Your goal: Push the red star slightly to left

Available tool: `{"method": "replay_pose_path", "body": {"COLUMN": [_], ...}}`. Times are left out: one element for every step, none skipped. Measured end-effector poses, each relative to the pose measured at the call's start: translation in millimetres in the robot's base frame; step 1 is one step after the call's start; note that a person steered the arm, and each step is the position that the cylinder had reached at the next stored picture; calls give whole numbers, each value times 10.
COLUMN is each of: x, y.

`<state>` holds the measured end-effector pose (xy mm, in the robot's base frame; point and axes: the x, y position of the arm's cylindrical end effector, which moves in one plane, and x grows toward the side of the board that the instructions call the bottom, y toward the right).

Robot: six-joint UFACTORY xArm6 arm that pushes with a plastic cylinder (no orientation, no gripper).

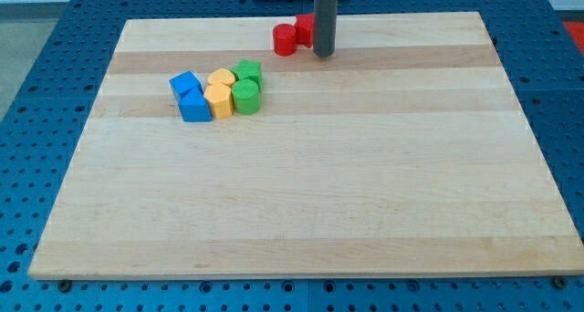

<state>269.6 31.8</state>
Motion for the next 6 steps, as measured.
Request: {"method": "replay_pose_path", "body": {"x": [-9, -58, -121, -194, -241, -241], "y": [-122, -214, -214, -214, -264, -318]}}
